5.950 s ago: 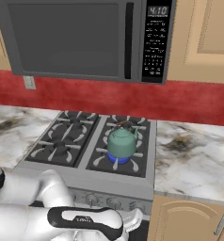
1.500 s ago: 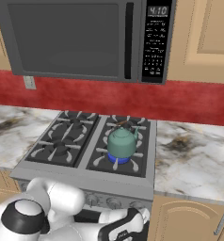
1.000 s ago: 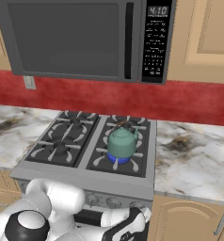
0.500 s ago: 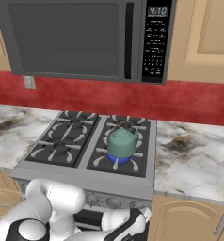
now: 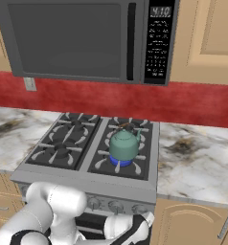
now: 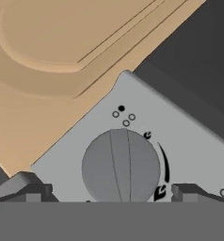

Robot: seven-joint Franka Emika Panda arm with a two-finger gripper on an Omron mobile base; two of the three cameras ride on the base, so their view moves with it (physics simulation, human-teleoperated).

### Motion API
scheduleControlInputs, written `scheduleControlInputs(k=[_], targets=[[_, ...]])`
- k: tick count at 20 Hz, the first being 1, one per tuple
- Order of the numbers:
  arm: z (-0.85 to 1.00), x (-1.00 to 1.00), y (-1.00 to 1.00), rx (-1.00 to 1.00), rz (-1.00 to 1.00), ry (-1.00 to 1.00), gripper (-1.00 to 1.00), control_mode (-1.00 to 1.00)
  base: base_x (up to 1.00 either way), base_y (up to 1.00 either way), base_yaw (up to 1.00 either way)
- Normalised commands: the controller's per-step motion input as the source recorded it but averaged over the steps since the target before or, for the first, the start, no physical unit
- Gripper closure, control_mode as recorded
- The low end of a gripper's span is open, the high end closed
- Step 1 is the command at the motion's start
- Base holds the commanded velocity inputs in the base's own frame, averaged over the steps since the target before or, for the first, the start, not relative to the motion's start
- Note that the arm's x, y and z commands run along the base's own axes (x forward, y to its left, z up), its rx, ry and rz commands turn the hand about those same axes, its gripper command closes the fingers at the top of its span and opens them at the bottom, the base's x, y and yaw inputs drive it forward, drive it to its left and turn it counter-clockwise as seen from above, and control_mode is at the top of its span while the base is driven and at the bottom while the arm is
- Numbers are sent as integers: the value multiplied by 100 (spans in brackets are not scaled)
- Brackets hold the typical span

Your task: The kettle is done boiling. Turn off the stove, then wait for 300 timesteps before moving the kettle to the dining table.

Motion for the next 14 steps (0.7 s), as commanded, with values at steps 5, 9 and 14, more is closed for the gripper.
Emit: scheduleControlInputs(k=[5,9,14], targets=[[-4,17,0,0,0,0,-100,-100,0,0,0],[-4,15,0,0,0,0,-100,-100,0,0,0],[-2,17,0,0,0,0,-100,-100,0,0,0]])
